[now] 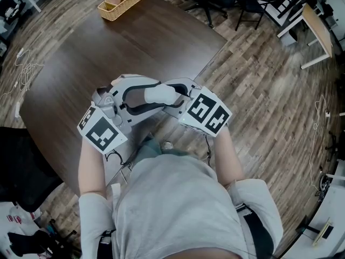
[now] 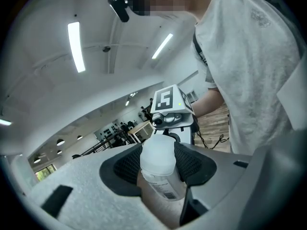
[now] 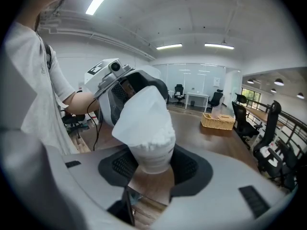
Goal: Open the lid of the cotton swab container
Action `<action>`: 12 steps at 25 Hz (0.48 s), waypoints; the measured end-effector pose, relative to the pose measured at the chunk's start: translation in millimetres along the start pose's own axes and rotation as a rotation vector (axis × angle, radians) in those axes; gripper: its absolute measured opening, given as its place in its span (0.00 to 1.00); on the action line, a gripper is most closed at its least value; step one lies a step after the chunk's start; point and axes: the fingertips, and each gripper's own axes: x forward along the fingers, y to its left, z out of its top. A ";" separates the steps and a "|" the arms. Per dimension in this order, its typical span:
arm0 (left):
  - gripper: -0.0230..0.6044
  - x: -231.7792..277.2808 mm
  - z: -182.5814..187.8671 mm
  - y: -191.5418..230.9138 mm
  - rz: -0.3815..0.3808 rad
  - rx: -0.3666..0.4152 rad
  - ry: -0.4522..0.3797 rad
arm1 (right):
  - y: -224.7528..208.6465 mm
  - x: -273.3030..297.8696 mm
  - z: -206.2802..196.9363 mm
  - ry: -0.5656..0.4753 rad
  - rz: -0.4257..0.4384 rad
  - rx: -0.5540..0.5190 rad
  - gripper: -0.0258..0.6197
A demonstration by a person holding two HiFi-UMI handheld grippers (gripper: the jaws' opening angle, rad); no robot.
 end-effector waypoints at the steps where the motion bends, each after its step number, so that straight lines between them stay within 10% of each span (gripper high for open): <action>1: 0.37 1.0 -0.6 -0.2 -0.002 -0.001 0.011 | -0.3 -0.6 -0.7 -0.004 -0.003 0.005 0.34; 12: 0.37 -11.3 1.1 11.8 0.088 -0.114 -0.047 | -11.7 -9.5 2.5 -0.074 -0.093 0.012 0.34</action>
